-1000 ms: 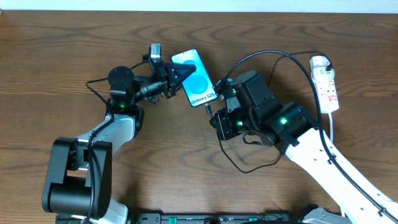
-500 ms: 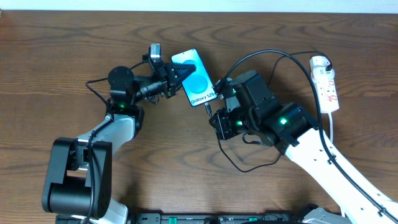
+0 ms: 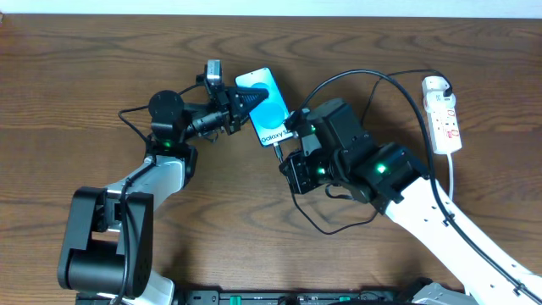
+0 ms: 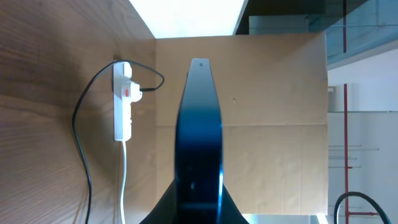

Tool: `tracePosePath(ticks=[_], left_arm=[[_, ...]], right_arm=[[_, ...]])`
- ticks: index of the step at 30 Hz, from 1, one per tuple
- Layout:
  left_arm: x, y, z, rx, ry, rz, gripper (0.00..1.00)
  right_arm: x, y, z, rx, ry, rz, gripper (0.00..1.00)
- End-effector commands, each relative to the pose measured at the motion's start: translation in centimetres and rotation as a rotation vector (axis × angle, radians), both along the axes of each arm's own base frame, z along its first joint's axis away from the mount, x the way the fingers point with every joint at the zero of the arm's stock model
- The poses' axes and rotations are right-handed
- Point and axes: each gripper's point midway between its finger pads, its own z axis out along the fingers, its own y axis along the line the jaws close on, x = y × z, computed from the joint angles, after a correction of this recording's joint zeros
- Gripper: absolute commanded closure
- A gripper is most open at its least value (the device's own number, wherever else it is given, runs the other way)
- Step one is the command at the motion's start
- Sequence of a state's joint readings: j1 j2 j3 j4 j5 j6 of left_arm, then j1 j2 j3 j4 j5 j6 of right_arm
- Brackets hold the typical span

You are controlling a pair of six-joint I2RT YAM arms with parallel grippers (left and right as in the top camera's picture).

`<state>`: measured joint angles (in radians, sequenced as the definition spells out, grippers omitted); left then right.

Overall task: Plug charger to phone and switch on socket
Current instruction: 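Push the plug up into the phone's charging port with the right gripper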

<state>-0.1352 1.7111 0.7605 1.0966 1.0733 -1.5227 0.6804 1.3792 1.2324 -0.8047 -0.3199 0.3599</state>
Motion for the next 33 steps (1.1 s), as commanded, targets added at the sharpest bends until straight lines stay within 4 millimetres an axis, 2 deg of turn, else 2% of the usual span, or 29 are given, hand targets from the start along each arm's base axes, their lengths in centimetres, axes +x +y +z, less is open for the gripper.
tracePosePath(ticks=[1, 13, 24, 33], left_arm=[[-0.2, -0.3, 1.2, -0.007, -0.034, -0.025, 0.93], [-0.8, -0.5, 1.2, 0.004, -0.051, -0.063, 0.93], [-0.8, -0.5, 1.2, 0.004, -0.051, -0.064, 0.93], [-1.0, -0.6, 1.1, 0.013, -0.074, -0.077, 0.93]], right_arm=[[0.1, -0.4, -0.5, -0.036, -0.008, -0.023, 0.99], [-0.2, -1.3, -1.1, -0.083, 0.007, -0.040, 0.99], [-0.3, -0.7, -0.8, -0.048, 0.022, -0.038, 0.99], [0.7, 0.1, 0.1, -0.003, -0.026, -0.045, 0.99]])
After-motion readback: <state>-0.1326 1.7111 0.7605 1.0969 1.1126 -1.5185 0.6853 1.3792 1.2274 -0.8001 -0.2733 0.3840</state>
